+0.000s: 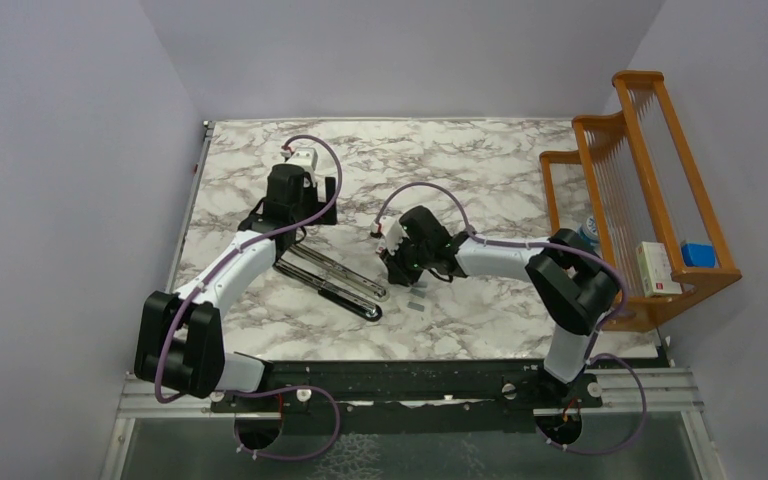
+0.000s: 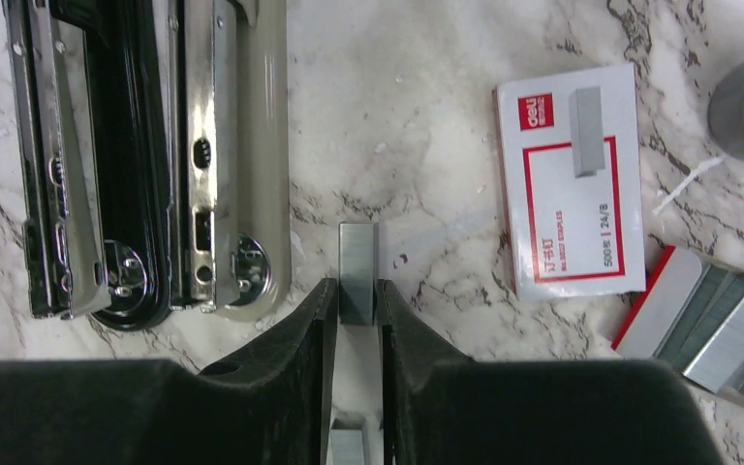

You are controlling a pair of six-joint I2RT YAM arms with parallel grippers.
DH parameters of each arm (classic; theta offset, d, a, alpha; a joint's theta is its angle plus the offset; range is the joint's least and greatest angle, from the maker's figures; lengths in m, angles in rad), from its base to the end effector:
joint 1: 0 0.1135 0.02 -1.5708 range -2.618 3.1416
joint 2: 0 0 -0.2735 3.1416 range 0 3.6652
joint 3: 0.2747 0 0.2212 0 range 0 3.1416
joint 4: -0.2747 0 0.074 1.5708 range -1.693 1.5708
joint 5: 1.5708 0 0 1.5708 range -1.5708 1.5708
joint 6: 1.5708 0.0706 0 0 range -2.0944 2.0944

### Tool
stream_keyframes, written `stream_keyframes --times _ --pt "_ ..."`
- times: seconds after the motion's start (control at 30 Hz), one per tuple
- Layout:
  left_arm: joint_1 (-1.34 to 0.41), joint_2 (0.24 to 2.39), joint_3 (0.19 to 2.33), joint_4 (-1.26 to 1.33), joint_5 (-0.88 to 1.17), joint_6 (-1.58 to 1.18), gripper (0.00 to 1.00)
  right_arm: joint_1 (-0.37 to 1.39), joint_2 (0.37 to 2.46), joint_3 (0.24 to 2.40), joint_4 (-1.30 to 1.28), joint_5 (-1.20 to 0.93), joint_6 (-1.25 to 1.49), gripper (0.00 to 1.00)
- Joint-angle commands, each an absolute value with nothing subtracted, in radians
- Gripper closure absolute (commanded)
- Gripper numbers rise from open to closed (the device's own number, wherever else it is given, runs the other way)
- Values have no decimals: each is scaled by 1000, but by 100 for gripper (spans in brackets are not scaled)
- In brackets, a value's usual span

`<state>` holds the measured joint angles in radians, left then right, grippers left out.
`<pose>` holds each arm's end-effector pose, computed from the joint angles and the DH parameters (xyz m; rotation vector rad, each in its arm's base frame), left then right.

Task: Load the staples into the stapler
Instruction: Move the staple to the center of the board, then pick up the staple from the center of the board.

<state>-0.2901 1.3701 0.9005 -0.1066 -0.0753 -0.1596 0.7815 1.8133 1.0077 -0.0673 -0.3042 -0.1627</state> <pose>0.2924 -0.0817 0.2600 0.0963 2.1485 -0.1813 0.2458 0.2737 0.1587 -1.2572 2.1566 0.6400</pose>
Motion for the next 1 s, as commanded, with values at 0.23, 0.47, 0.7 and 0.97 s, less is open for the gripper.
stream_keyframes --times 0.23,0.47,0.7,0.97 --pt "-269 1307 890 -79 -143 -167 2 797 1844 915 130 -224 -183 63" --pt "-268 1321 890 -80 -132 -165 2 797 1796 825 202 -189 -202 60" --pt "-265 1328 890 -75 -120 -165 2 797 1779 753 258 -196 -164 70" --pt "-266 1332 891 -76 -118 -166 2 796 1786 730 290 -145 -105 78"
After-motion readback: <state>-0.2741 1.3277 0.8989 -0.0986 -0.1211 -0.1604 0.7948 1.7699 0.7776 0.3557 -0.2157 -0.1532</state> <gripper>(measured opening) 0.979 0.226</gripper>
